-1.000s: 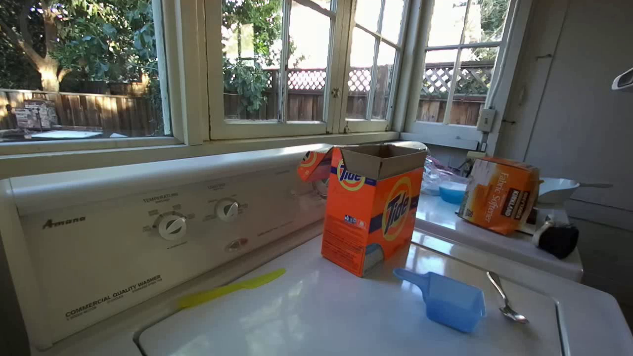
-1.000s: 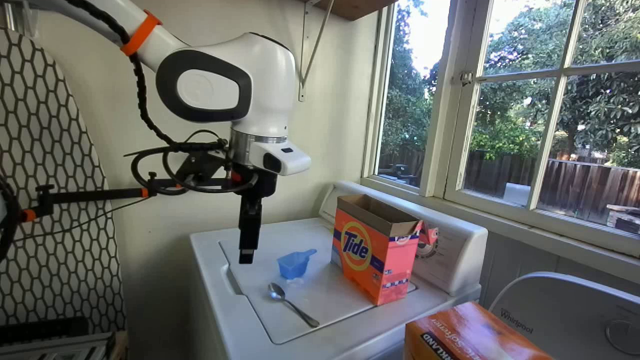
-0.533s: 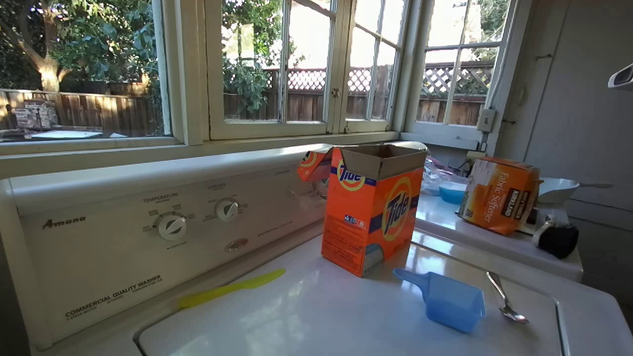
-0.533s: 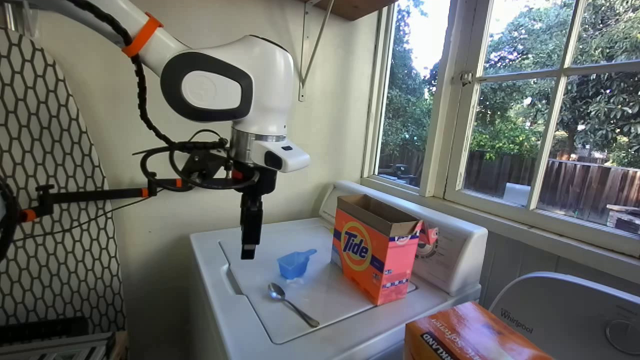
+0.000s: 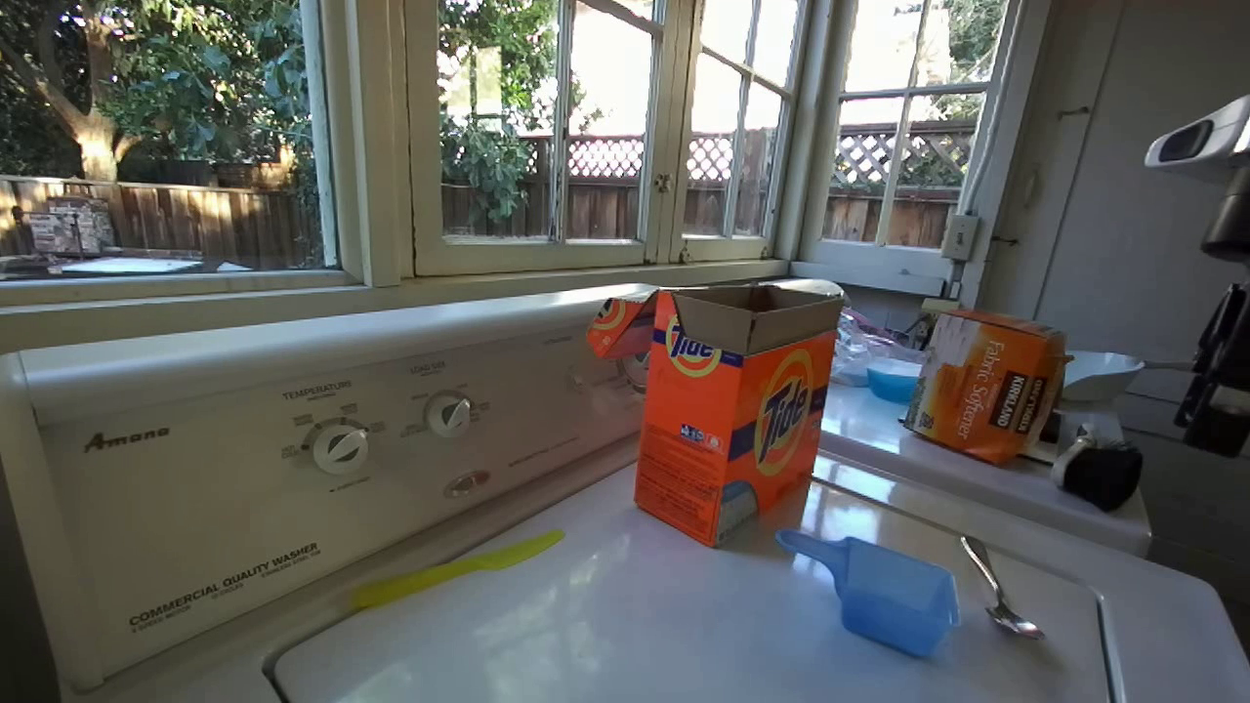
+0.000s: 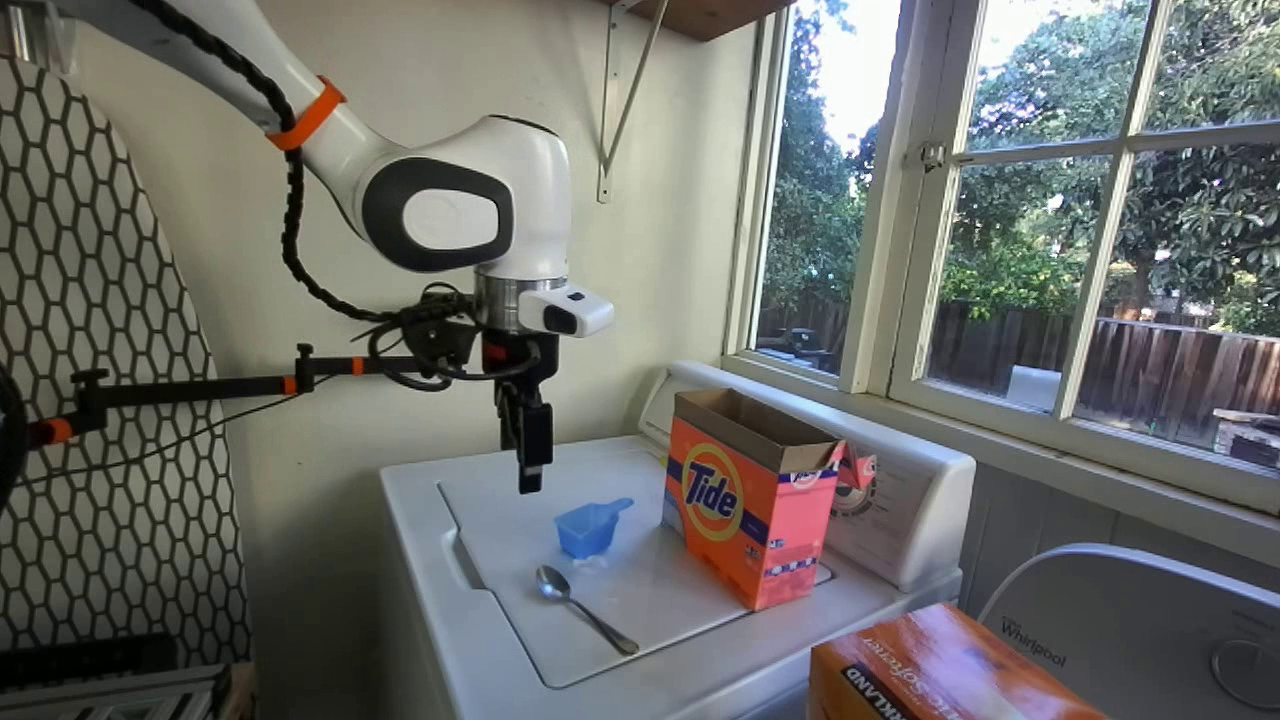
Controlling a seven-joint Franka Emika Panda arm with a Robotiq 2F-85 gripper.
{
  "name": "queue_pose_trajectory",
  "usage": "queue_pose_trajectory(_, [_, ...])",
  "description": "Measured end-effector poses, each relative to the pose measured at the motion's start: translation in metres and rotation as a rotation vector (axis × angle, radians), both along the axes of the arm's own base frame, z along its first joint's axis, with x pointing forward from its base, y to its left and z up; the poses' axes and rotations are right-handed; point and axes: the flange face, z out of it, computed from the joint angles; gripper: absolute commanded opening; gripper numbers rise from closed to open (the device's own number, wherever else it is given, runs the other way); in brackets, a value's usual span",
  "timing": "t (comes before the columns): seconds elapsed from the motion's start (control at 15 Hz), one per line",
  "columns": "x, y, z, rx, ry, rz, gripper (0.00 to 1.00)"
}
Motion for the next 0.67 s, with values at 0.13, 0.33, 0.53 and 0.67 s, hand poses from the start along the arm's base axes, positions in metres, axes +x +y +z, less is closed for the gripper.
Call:
queue_pose_trajectory(0.13, [0.003,0.017,-0.005,0.001,-0.035,0.037,1.0])
queue_pose_trajectory(0.33, [0.004,0.02,-0.007,0.003,-0.034,0.04,1.0])
queue_pose_trajectory(0.53, [0.005,0.018,-0.005,0.005,-0.037,0.035,1.0])
queue_pose_trajectory(0.67, [0.005,0.018,-0.005,0.006,-0.038,0.032,1.0])
